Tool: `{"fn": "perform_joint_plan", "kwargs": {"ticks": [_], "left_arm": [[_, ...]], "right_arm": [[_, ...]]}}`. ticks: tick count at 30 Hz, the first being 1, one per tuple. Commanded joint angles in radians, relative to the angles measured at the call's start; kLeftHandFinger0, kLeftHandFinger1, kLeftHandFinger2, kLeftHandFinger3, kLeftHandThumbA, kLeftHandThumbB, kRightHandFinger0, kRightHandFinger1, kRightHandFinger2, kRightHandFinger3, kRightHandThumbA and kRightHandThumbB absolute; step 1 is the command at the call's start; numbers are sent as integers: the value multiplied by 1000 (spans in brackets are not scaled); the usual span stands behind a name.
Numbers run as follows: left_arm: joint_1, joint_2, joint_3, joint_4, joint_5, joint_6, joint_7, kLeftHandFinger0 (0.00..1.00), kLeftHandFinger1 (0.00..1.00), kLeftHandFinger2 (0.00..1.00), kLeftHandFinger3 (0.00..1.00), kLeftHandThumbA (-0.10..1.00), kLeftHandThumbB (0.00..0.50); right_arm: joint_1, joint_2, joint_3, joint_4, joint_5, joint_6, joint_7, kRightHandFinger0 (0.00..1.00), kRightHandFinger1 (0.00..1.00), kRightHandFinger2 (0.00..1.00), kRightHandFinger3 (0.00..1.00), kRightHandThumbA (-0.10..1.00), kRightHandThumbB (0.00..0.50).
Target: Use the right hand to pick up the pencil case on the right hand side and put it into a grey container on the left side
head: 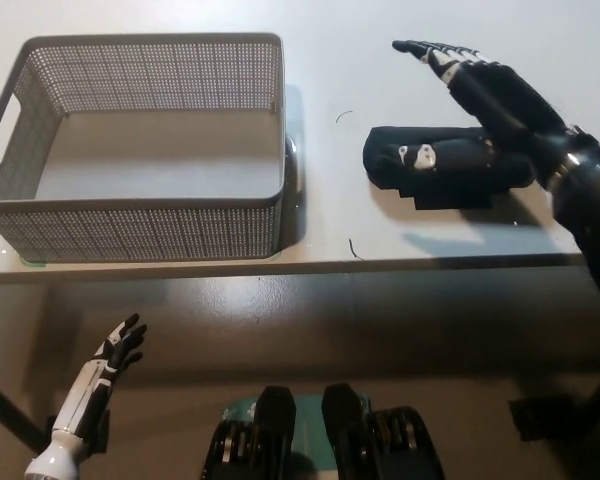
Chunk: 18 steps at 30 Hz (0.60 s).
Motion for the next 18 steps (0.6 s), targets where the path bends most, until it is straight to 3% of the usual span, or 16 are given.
{"fn": "perform_joint_plan", "kwargs": {"ticks": [1, 6, 18], "left_arm": [[-20, 25, 9, -7, 2, -55, -1, 1000, 1000, 1000, 1000, 1000, 425], [-17, 26, 5, -13, 7, -56, -2, 1000, 1000, 1000, 1000, 1000, 424], [-38, 25, 5, 5, 7, -58, -2, 1000, 1000, 1000, 1000, 1000, 442]], "right_arm": [[-109, -1, 22, 91, -97, 22, -5, 1000, 1000, 1000, 1000, 773, 500], [-178, -13, 51, 224, -161, -9, -54, 1000, 1000, 1000, 1000, 811, 500], [-328, -25, 57, 441, -174, 10, 1, 1000, 1000, 1000, 1000, 874, 500]]}}
